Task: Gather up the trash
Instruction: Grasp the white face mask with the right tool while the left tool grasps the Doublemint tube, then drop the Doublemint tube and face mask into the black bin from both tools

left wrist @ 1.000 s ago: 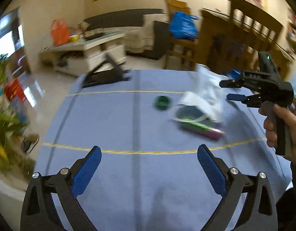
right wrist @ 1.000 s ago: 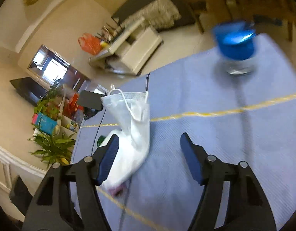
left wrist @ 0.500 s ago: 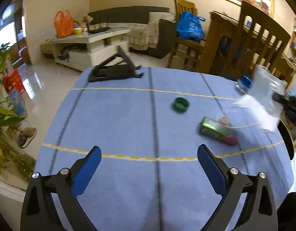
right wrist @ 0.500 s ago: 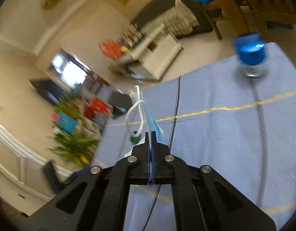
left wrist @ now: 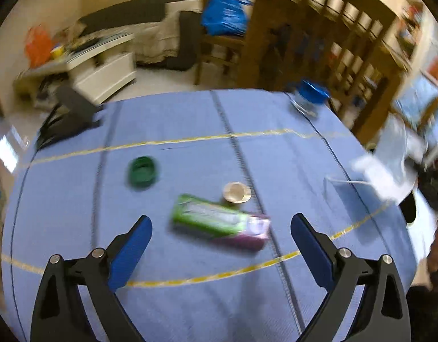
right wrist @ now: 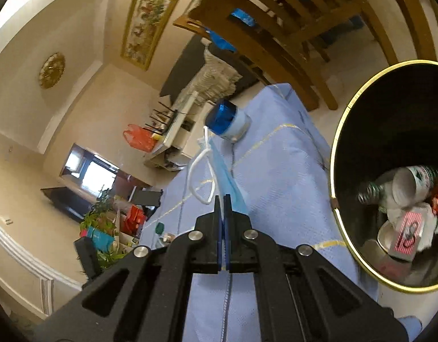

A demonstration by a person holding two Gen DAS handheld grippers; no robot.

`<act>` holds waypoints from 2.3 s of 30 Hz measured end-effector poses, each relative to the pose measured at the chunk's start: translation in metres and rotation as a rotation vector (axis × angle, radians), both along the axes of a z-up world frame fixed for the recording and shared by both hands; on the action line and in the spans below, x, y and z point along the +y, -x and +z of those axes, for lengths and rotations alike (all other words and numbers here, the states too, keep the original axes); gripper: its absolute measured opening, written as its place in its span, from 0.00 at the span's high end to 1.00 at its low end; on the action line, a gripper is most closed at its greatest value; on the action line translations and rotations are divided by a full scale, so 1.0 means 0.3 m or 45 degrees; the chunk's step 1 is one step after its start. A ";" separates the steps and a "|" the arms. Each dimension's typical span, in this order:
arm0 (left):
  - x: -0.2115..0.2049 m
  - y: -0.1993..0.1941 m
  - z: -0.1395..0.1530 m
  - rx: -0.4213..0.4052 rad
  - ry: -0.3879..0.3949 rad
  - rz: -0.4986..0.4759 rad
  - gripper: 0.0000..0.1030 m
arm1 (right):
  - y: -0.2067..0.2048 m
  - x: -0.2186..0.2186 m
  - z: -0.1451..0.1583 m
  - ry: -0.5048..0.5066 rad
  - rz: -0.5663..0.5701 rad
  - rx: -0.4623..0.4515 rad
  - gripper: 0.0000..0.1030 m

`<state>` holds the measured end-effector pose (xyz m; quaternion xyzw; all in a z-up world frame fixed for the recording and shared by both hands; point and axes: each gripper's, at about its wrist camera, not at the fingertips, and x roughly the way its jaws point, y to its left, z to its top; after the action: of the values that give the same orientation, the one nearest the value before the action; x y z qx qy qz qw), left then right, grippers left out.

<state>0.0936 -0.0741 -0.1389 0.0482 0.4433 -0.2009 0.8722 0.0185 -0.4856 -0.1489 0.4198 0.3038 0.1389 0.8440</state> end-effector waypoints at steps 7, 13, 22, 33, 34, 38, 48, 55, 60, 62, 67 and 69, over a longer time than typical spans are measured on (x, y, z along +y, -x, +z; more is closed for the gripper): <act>-0.045 -0.057 -0.081 0.051 -0.145 -0.106 0.22 | 0.000 0.034 0.013 -0.003 0.058 -0.033 0.99; -0.022 -0.054 -0.103 0.043 -0.123 -0.201 0.15 | 0.010 0.026 0.016 -0.034 0.053 -0.048 0.99; -0.013 -0.082 -0.107 0.061 -0.105 -0.548 0.08 | 0.009 0.032 0.008 -0.044 0.036 -0.038 0.99; -0.016 -0.165 -0.107 0.042 -0.145 -0.679 0.08 | -0.003 0.037 -0.009 -0.043 0.030 -0.013 0.98; -0.022 -0.161 -0.110 0.024 -0.160 -0.697 0.08 | -0.006 0.039 -0.009 -0.042 0.028 -0.010 0.98; -0.039 -0.165 -0.108 0.000 -0.149 -0.751 0.16 | -0.007 0.040 -0.011 -0.042 0.026 -0.001 0.98; 0.020 -0.035 -0.088 -0.092 -0.225 -0.581 0.24 | -0.002 0.038 -0.007 -0.014 0.000 0.009 0.98; 0.056 0.088 -0.039 -0.090 -0.017 -0.360 0.24 | 0.033 0.042 0.037 0.134 -0.078 -0.021 0.98; -0.009 0.122 0.071 -0.093 0.203 -0.315 0.24 | 0.087 -0.010 0.069 0.285 -0.248 -0.003 0.98; -0.077 0.128 0.112 -0.099 0.243 -0.363 0.24 | 0.121 -0.056 0.094 0.396 -0.379 0.027 0.98; -0.293 0.155 0.181 -0.118 0.287 -0.492 0.24 | 0.191 -0.153 0.171 0.656 -0.634 0.110 0.98; -0.391 0.161 0.189 -0.122 0.303 -0.542 0.24 | 0.193 -0.171 0.163 0.716 -0.671 0.165 0.98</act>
<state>0.0454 -0.1915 -0.0822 0.0468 0.3544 -0.4284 0.8298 -0.0393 -0.5368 -0.1001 0.2435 0.2644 -0.1983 0.9118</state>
